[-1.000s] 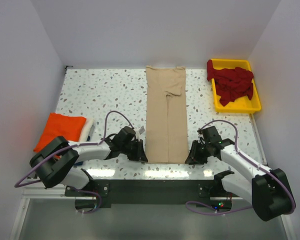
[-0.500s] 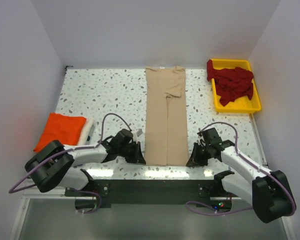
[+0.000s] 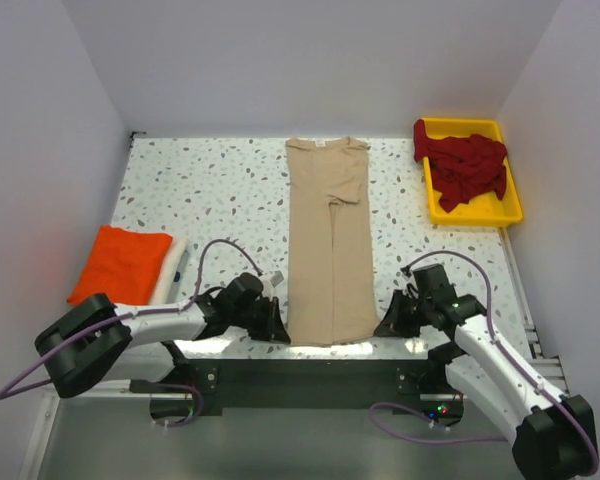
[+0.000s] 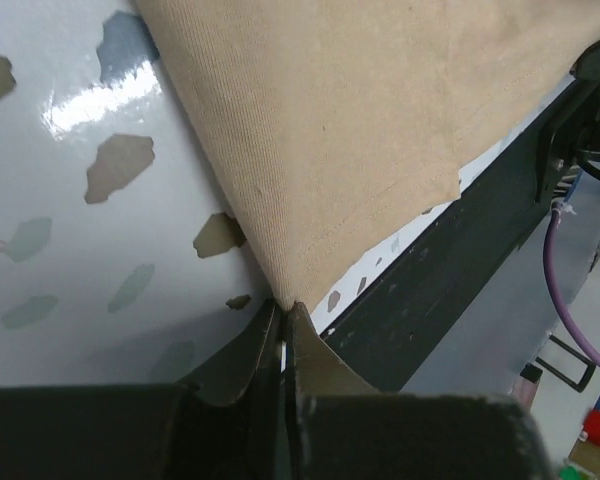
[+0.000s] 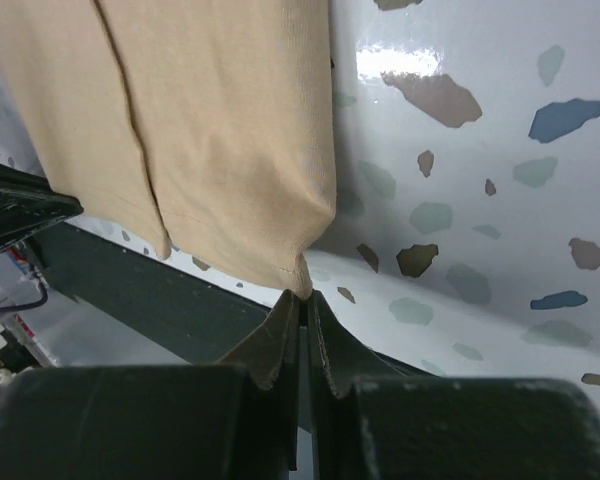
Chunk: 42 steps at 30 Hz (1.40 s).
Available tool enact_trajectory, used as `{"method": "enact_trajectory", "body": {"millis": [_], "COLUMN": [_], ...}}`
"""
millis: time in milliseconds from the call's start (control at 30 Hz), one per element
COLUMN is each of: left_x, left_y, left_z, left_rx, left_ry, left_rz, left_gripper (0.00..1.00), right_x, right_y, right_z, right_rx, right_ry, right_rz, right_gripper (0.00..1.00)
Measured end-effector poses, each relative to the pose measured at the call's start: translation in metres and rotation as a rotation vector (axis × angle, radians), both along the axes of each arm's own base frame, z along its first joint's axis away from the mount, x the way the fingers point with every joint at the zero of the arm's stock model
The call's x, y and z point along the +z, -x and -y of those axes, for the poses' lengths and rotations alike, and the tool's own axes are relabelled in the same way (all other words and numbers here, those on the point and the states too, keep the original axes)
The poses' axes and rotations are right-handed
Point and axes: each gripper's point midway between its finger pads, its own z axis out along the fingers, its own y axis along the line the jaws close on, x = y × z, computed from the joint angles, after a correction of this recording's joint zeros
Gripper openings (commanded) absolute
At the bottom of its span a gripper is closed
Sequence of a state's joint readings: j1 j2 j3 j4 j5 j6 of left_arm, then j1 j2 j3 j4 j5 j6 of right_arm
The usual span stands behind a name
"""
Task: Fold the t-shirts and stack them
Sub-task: Fold the tshirt
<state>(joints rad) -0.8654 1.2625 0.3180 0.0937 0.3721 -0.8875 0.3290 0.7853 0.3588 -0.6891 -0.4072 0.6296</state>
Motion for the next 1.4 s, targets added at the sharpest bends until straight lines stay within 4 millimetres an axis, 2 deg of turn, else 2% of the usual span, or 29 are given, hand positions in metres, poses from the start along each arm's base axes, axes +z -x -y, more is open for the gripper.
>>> {"method": "enact_trajectory", "body": {"millis": [133,233,300,400,500,633,767,933,1167,1267,1400], "left_x": [0.003,0.012,0.022,0.049,0.074,0.092,0.099,0.092,0.066,0.064,0.067], "left_y": [0.007,0.004,-0.005,-0.032,-0.067,-0.115,-0.165,-0.228,-0.293,-0.313,-0.329], "left_z": [-0.001,0.003,0.01,0.03,0.045,0.052,0.053,0.052,0.048,0.044,0.036], "left_rx": [0.012,0.026,0.035,0.062,0.109,0.186,0.27,0.353,0.412,0.426,0.441], "left_ry": [0.017,0.035,0.044,0.088,0.134,0.161,0.167,0.173,0.17,0.178,0.194], "left_rz": [-0.008,0.005,0.021,0.061,0.102,0.135,0.164,0.176,0.145,0.144,0.142], "left_gripper": [0.0,0.0,0.0,0.0,0.0,0.0,0.0,0.0,0.0,0.0,0.0], "right_x": [0.004,0.008,0.01,0.018,0.036,0.063,0.081,0.077,0.052,0.039,0.031], "right_y": [0.006,0.007,0.004,-0.01,-0.042,-0.107,-0.175,-0.239,-0.304,-0.318,-0.33], "right_z": [0.0,-0.001,-0.002,-0.006,-0.015,-0.03,-0.047,-0.054,-0.05,-0.045,-0.037], "right_rx": [-0.006,-0.02,-0.032,-0.06,-0.088,-0.14,-0.179,-0.228,-0.282,-0.299,-0.321], "right_ry": [-0.023,-0.039,-0.046,-0.047,-0.049,-0.059,-0.064,-0.037,-0.03,-0.022,-0.032], "right_rz": [0.025,0.039,0.038,0.027,0.056,0.15,0.228,0.27,0.257,0.236,0.217], "right_gripper": [0.0,0.0,0.0,0.0,0.0,0.0,0.0,0.0,0.0,0.0,0.0]}}
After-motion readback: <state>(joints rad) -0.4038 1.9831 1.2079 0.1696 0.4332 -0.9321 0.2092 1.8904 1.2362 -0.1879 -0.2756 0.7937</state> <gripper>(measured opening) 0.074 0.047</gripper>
